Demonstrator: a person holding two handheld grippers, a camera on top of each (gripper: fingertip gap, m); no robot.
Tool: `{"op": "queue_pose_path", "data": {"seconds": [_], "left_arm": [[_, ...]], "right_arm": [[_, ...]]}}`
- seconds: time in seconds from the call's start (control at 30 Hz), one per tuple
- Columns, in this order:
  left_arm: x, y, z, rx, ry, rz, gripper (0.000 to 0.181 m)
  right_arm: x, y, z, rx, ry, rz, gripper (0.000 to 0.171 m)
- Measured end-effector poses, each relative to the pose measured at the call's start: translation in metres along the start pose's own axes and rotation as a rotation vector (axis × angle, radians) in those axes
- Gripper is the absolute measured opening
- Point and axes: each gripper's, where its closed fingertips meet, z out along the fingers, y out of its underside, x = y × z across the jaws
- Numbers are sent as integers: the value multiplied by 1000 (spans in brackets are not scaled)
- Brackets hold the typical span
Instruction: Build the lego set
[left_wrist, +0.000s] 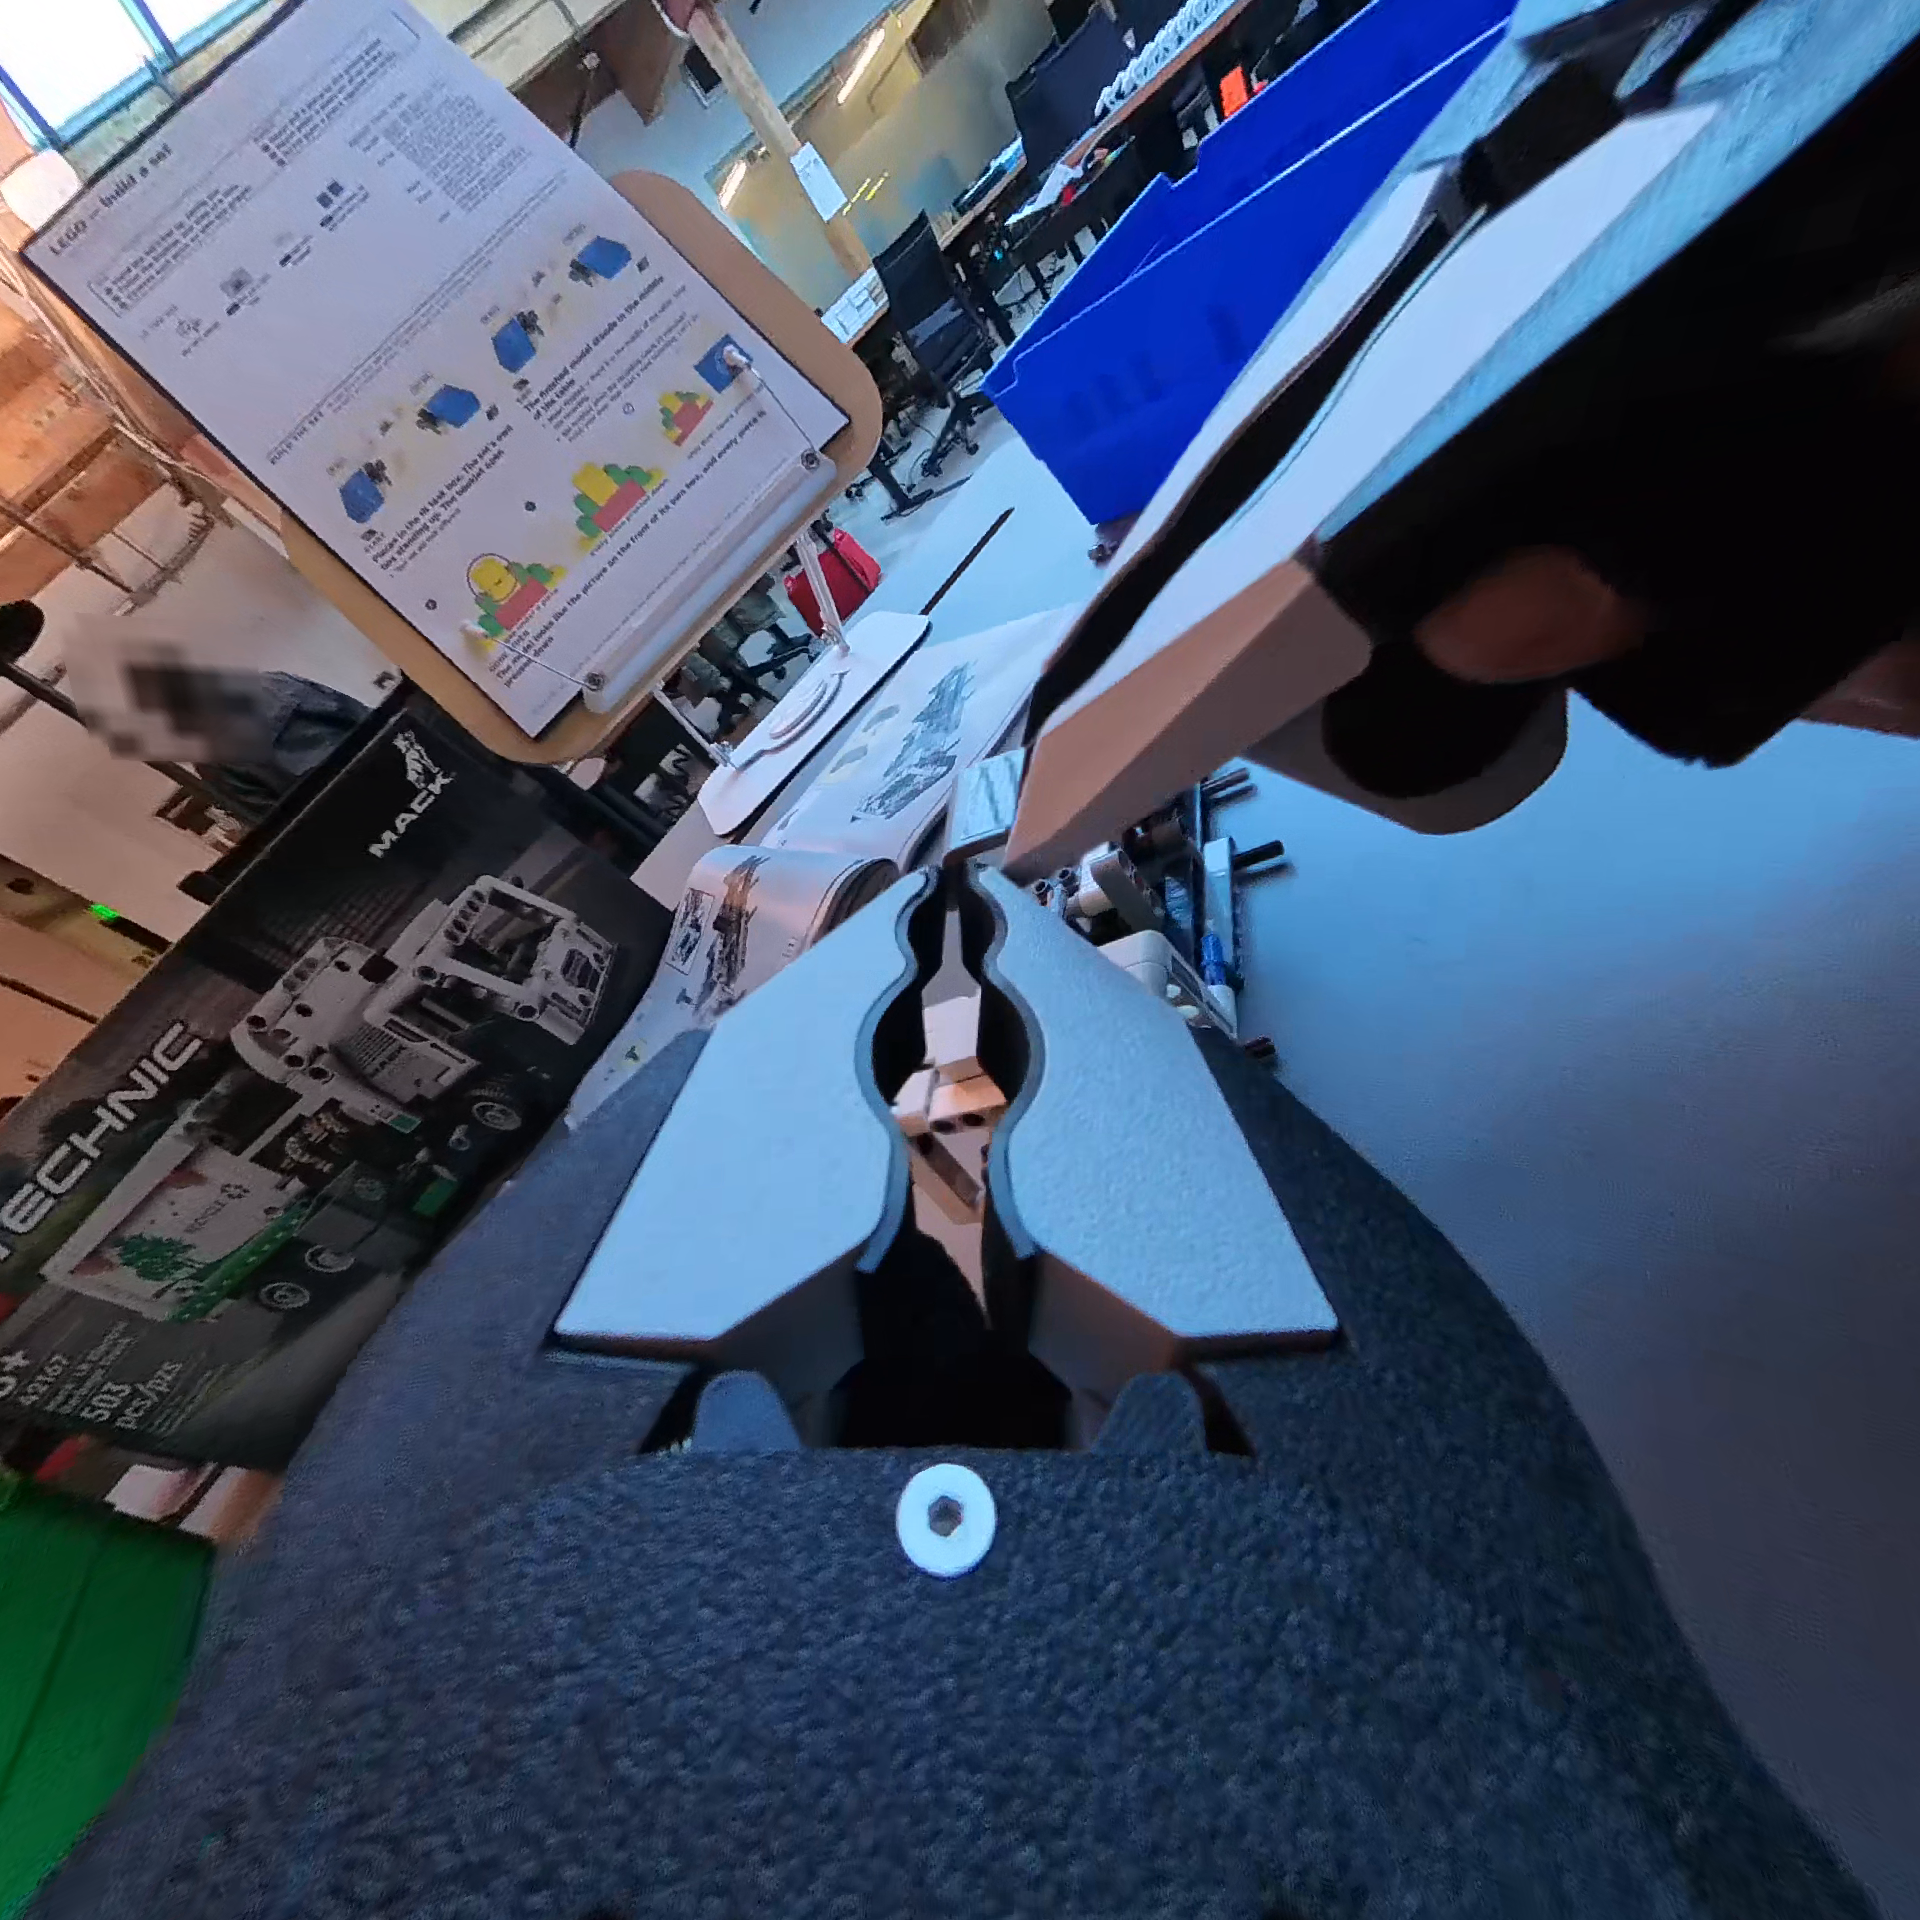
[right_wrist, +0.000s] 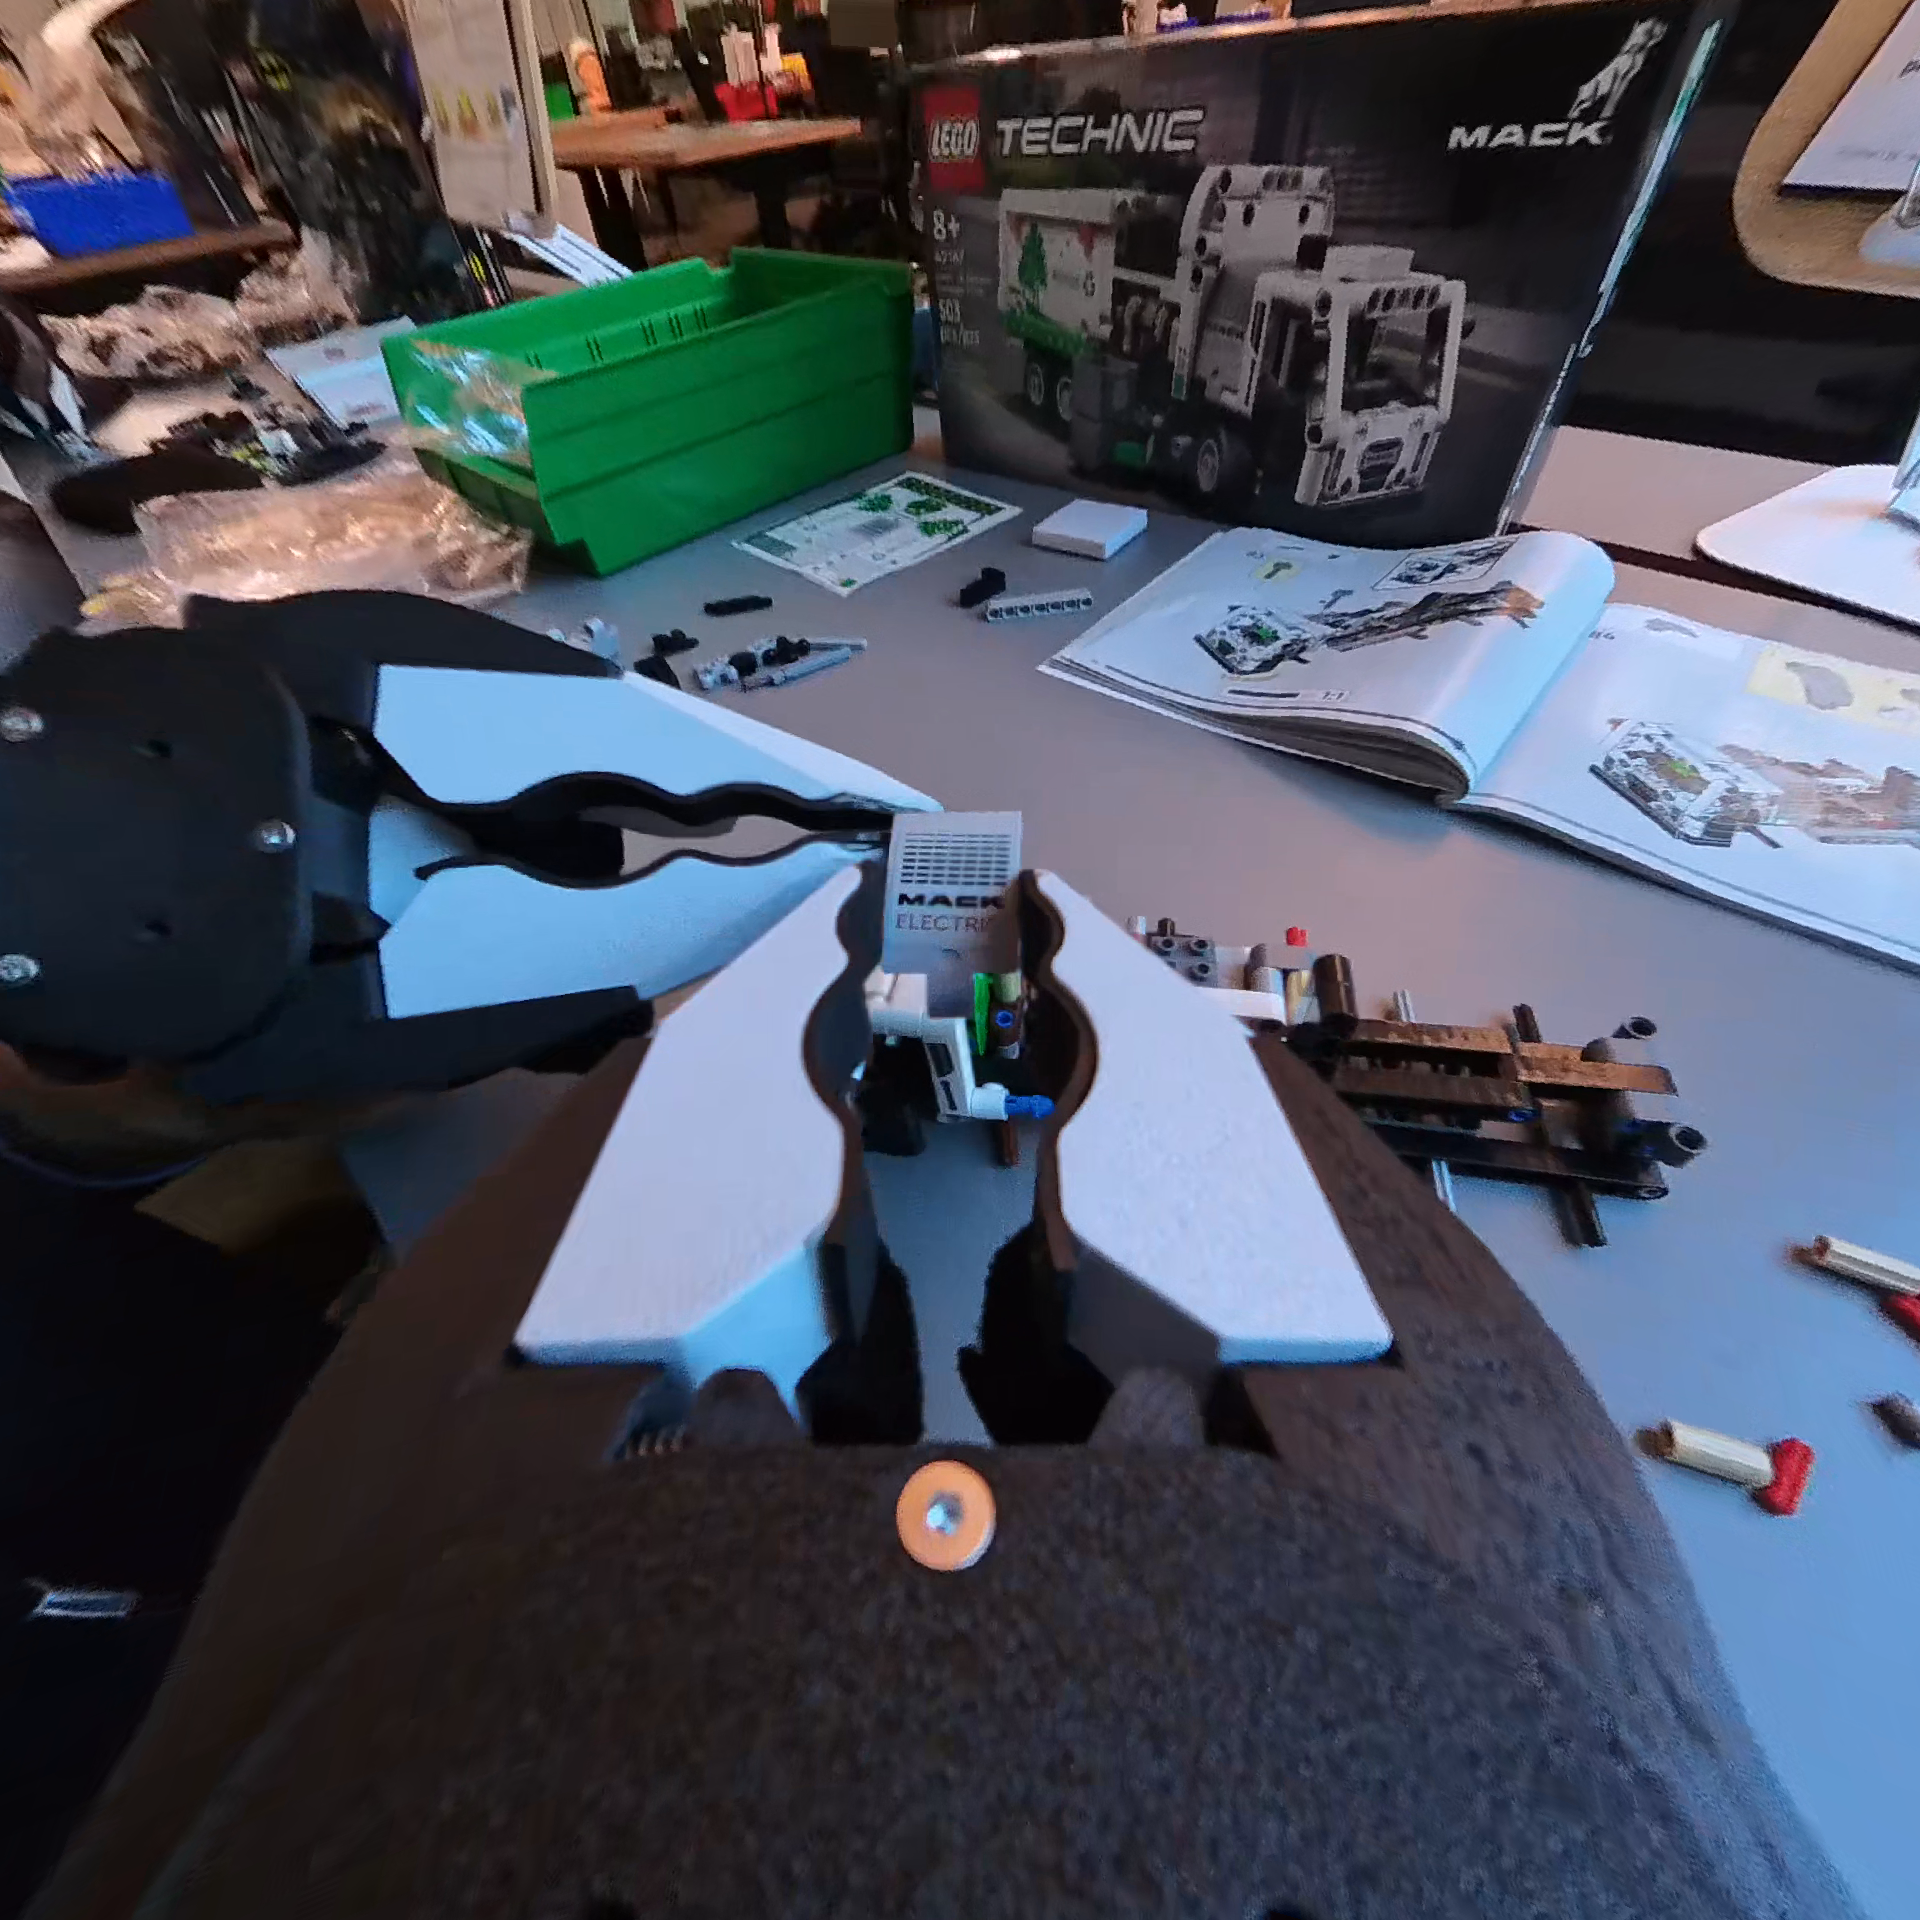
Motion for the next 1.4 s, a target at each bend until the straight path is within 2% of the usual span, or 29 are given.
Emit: {"op": "queue_pose_path", "data": {"seconds": [0.23,0.33,0.47,0.53,0.7,0.8,1.17,1.4], "left_arm": [[1,-3,-3,24,27,0,4],[-6,2,-10,32,111,-150,36],[5,17,-17,2,393,-450,93],[11,29,-14,-31,459,-505,104],[27,44,-3,-101,494,-350,109],[34,50,5,-152,477,-283,97],[35,49,12,-160,461,-287,96],[35,49,12,-162,461,-287,96]], "right_arm": [[3,1,-3,-55,-22,1,24],[27,6,-9,-93,70,-5,24],[37,20,-6,-183,65,58,24],[37,29,-3,-233,54,75,24],[33,29,3,-241,-7,167,24],[31,31,3,-272,-15,177,24],[35,27,4,-281,8,248,24],[34,29,1,-302,22,187,24]]}}
